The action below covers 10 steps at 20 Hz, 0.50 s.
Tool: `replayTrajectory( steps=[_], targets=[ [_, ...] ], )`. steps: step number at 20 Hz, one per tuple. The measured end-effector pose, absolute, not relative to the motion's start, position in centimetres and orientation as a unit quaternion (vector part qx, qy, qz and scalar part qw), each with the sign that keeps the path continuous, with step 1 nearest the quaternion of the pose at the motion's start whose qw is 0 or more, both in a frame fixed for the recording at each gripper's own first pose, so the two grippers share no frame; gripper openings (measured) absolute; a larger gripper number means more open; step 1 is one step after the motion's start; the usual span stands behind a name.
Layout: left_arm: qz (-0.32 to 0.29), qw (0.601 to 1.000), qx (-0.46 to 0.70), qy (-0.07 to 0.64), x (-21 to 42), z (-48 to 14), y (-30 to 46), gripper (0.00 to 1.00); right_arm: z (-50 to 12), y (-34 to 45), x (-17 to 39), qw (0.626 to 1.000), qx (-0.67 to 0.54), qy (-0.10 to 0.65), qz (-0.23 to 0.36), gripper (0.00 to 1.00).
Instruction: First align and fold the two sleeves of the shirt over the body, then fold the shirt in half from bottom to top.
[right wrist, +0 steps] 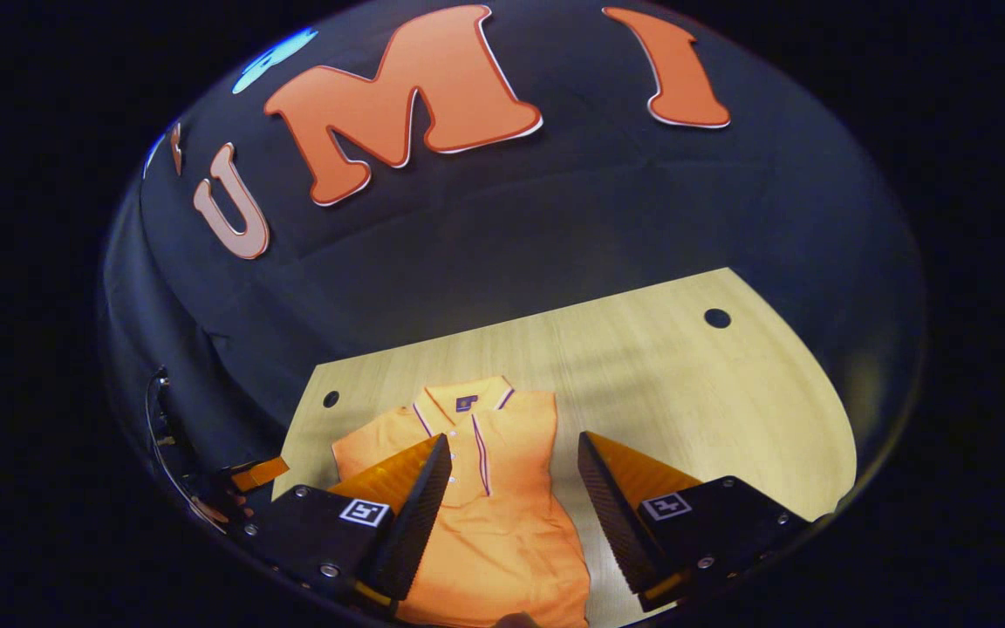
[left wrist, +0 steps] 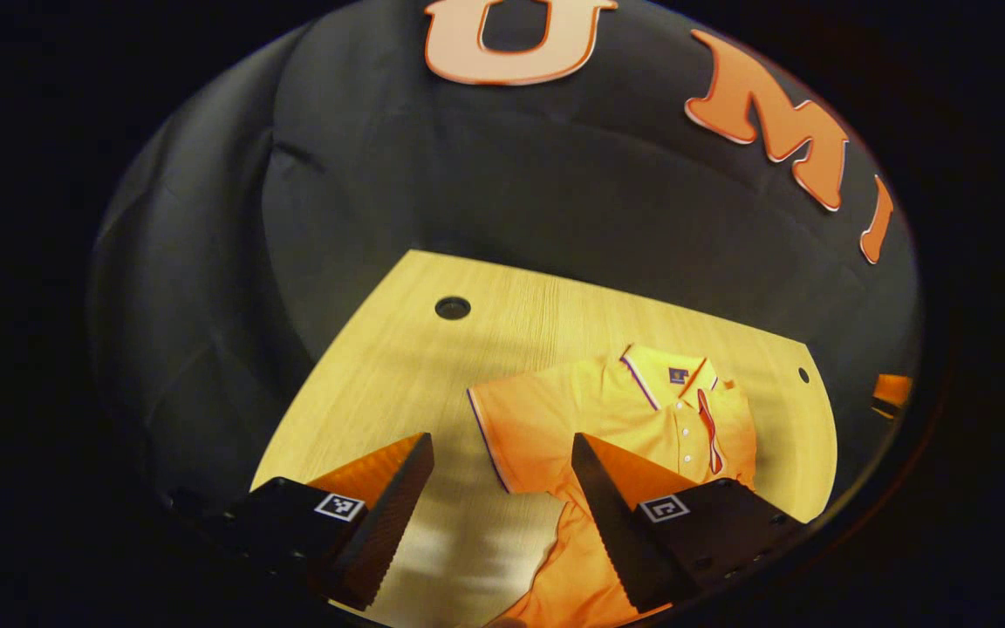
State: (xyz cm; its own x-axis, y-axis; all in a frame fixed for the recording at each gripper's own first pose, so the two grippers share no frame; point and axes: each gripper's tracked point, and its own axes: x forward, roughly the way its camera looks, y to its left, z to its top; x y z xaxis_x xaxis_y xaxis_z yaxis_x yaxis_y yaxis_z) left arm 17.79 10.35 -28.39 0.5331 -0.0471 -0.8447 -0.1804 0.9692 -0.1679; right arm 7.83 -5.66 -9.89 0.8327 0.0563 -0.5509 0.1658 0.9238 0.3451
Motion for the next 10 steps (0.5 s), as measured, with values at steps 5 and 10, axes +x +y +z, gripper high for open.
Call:
replayTrajectory(
  steps=[5,10],
  targets=[
    [0.011,0.82,-0.127,0.558,19.8,-33.7,9.1,0.98,-9.9,-6.5,2.6,0.936,0.195,0.282,-0.08,0.9],
    [0.023,0.765,-0.119,0.632,19.8,-38.5,8.7,0.91,-9.8,-7.4,-1.3,0.934,0.195,0.279,-0.105,0.94]
  ],
)
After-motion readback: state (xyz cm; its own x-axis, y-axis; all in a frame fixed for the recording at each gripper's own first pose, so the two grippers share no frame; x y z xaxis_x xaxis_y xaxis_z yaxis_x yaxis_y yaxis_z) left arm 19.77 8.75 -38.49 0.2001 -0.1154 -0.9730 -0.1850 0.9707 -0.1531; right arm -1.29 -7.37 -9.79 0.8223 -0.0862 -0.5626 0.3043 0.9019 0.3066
